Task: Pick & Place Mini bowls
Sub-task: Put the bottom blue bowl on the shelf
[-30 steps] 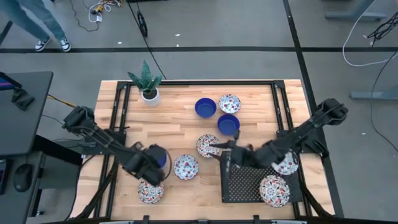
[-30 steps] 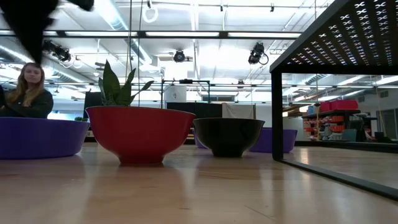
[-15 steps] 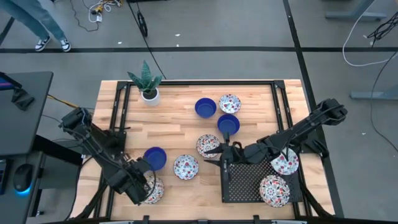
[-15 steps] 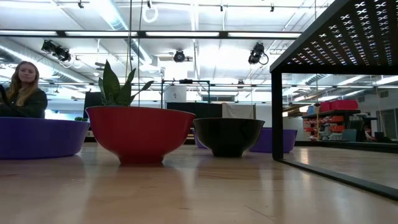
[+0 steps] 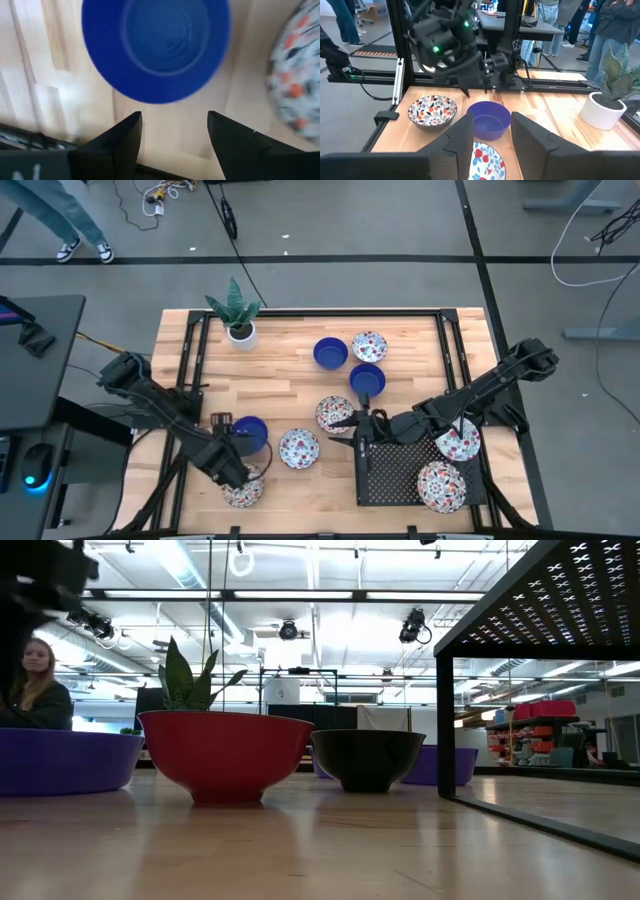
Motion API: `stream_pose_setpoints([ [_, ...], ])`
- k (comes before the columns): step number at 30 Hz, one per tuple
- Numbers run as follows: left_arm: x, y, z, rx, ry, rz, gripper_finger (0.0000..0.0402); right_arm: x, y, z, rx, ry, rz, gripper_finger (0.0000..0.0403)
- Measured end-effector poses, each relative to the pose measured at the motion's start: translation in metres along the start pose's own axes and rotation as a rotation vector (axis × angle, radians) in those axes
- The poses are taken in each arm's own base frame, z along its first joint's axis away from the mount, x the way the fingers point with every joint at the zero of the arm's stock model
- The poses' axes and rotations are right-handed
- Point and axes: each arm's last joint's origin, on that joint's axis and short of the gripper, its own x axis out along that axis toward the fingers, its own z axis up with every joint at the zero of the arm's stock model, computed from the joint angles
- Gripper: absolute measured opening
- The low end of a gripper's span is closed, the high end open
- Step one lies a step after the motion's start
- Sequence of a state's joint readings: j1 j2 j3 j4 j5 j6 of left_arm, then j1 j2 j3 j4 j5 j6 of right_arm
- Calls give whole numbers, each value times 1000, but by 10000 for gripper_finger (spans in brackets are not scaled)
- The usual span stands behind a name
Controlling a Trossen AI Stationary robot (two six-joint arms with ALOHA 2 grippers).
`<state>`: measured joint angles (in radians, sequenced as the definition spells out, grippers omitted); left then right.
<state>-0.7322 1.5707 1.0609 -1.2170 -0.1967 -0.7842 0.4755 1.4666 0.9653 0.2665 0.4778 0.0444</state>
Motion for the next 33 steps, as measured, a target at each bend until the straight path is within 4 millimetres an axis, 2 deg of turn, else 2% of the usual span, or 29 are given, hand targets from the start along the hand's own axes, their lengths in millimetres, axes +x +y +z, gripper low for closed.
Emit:
stream_pose_setpoints([
  [7, 24, 1, 9, 207, -21, -116, 229, 0, 0, 0, 0, 0, 0, 132],
  [13, 35, 8, 11, 220, -13, -118, 215, 0, 0, 0, 3, 0, 0, 132],
  [33, 37, 5, 18, 194, -81, -170, 38, 0, 0, -6, 0, 58, -4, 132],
])
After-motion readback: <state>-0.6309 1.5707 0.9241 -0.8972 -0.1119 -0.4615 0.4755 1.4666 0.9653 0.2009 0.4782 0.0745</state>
